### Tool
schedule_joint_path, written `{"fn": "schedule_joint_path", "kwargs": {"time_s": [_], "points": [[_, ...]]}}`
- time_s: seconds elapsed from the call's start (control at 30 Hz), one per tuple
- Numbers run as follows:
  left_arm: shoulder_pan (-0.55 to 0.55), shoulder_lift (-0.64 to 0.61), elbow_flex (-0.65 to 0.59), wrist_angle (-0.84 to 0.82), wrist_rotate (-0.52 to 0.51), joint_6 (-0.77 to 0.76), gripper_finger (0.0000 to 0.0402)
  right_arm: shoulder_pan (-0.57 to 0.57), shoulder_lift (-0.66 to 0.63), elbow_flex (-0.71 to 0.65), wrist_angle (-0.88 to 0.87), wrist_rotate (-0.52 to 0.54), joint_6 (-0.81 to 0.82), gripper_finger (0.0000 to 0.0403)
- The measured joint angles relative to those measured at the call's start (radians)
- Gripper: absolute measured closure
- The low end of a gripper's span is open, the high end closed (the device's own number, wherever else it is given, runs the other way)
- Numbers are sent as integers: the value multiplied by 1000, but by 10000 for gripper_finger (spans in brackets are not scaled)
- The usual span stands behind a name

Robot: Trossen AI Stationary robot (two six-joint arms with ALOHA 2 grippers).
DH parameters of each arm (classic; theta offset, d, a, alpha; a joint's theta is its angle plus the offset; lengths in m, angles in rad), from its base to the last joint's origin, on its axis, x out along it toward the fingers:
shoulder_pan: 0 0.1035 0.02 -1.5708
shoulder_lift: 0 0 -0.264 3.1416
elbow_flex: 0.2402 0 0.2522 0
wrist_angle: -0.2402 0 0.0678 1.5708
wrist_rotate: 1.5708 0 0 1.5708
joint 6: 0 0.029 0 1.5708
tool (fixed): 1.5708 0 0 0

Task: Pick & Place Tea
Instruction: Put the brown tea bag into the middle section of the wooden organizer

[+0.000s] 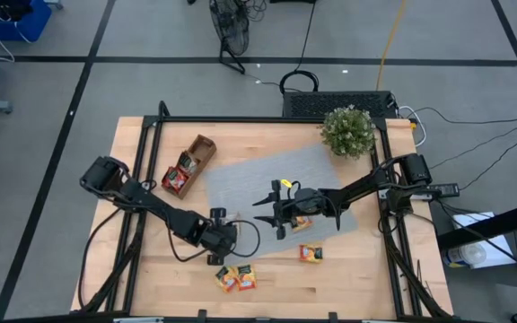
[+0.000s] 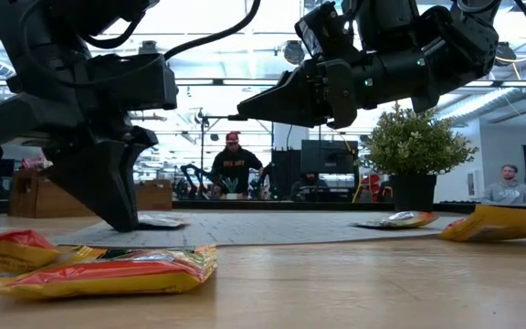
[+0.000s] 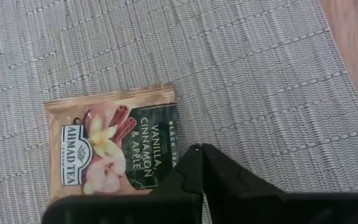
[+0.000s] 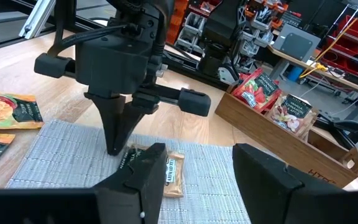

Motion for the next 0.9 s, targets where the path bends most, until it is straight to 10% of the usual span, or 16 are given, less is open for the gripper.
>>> {"fn": "schedule_joint_path", "kwargs": {"time_s": [0.4, 0.9], "points": [[61, -132, 65, -194, 7, -10, 382, 0, 0, 0, 0, -2, 0, 232], [253, -28, 67, -132, 159, 97, 140, 0, 0, 0, -23, -4, 0, 232]]}}
